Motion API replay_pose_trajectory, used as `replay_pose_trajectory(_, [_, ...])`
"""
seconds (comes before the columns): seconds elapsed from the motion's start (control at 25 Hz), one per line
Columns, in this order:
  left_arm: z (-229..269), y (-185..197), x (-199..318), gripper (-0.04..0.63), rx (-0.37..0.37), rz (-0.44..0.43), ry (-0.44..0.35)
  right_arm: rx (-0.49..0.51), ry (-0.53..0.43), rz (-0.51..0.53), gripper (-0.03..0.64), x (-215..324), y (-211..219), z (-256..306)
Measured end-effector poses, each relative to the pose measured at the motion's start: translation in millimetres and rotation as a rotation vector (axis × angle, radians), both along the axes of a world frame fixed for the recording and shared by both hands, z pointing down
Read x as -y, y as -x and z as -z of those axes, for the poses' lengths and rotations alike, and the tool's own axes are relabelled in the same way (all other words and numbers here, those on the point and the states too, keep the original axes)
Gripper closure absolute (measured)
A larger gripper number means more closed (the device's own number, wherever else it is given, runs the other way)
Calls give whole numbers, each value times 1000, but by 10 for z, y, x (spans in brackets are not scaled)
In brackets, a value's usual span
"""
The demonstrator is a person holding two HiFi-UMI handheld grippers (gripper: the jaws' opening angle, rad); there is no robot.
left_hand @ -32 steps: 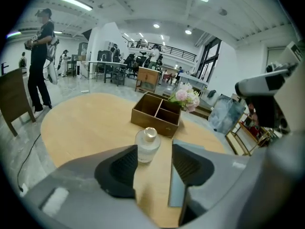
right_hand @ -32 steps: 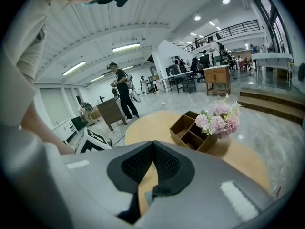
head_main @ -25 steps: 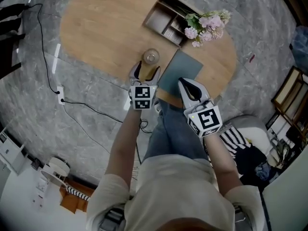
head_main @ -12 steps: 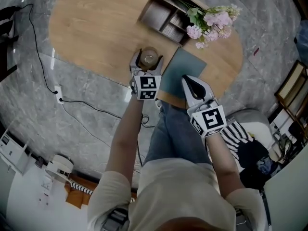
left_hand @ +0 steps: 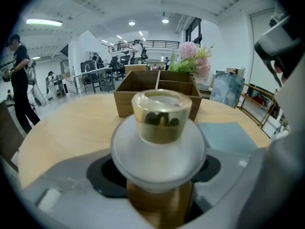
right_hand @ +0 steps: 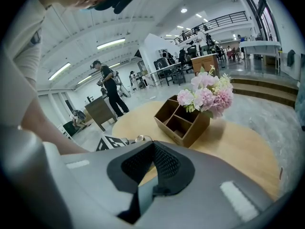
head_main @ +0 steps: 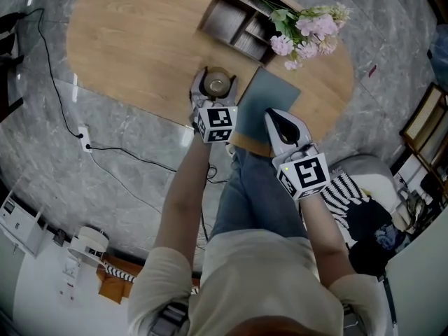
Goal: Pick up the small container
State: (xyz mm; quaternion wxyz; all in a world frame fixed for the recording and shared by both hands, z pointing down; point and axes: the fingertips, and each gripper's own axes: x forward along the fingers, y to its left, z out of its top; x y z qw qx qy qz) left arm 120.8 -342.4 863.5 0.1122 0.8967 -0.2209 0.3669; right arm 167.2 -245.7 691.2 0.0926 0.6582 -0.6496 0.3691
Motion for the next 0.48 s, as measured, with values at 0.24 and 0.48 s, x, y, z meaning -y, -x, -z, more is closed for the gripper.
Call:
replay_pose_trajectory(0.24, [41,50,-28,249,-1,22,49,-7,-16,-1,618,-27,59,90])
replay_pose_trajectory(0.48, [288,218,-191,249,-24,22,71,-24,-37,-3,618,-127,138,252])
